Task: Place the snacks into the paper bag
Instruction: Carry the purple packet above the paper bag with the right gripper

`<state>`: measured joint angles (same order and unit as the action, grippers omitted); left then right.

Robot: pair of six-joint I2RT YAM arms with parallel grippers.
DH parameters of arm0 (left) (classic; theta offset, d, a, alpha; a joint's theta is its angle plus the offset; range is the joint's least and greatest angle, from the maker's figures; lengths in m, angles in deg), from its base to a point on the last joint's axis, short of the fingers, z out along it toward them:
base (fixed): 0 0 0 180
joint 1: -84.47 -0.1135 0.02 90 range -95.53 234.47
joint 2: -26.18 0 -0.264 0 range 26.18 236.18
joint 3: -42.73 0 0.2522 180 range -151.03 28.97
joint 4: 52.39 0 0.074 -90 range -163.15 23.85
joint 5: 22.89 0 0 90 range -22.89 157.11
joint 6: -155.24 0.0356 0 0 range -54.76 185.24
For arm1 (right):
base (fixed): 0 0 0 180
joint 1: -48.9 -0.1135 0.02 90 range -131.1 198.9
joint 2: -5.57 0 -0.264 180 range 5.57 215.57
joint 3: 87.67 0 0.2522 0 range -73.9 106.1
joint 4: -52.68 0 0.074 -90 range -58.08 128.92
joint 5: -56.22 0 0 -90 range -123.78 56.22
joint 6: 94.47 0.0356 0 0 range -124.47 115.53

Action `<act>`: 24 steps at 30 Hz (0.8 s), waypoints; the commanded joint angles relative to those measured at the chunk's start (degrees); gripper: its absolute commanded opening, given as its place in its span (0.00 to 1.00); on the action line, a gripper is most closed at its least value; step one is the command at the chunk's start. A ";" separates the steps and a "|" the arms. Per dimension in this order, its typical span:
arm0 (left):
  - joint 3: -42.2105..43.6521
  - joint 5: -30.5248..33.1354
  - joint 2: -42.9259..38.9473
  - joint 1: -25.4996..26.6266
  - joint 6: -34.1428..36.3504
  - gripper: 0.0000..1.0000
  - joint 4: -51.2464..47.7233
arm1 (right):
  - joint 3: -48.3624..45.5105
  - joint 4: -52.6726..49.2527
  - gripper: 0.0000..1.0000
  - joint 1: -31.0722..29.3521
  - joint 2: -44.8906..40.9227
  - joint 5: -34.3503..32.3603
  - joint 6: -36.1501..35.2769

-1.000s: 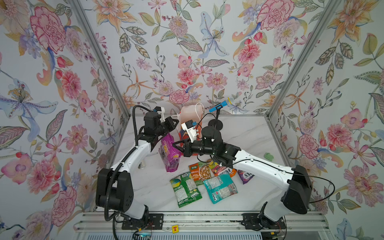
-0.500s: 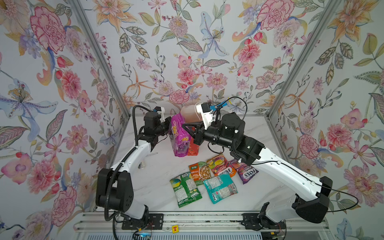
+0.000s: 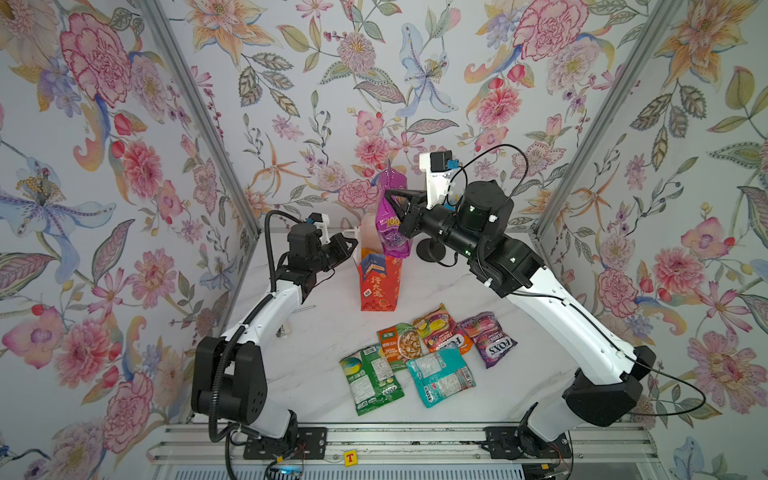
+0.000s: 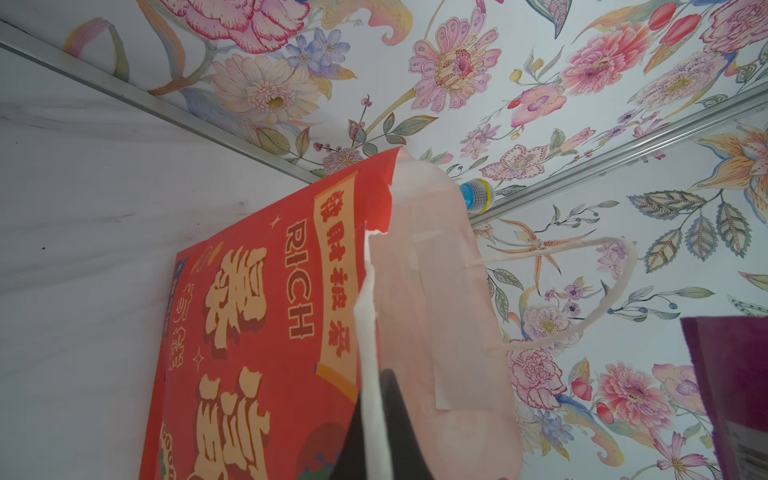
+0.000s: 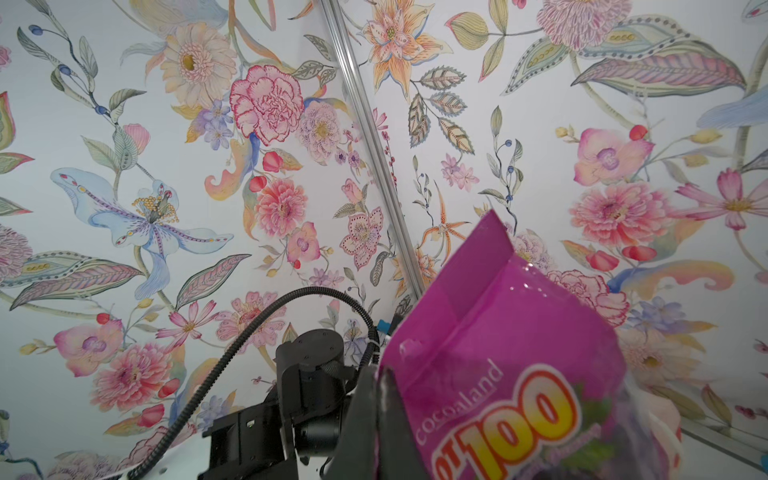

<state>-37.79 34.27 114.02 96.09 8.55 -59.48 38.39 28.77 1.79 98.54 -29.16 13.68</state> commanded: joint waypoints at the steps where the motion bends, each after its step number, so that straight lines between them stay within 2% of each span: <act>1: 0.83 -1.53 -0.39 -0.12 -0.93 0.00 2.11 | 6.06 2.21 0.00 0.64 3.37 0.19 -2.36; 10: 1.36 -1.70 -0.47 0.25 -1.58 0.00 3.08 | 18.27 -0.13 0.00 2.60 13.94 2.41 -2.68; 24: 1.24 -1.79 0.16 0.30 -1.37 0.00 3.17 | 19.20 -0.25 0.00 8.61 17.28 2.49 -0.84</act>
<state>-37.03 34.25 114.02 96.11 7.33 -57.88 54.30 22.21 10.14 116.97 -26.82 12.41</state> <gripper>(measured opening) 0.051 0.047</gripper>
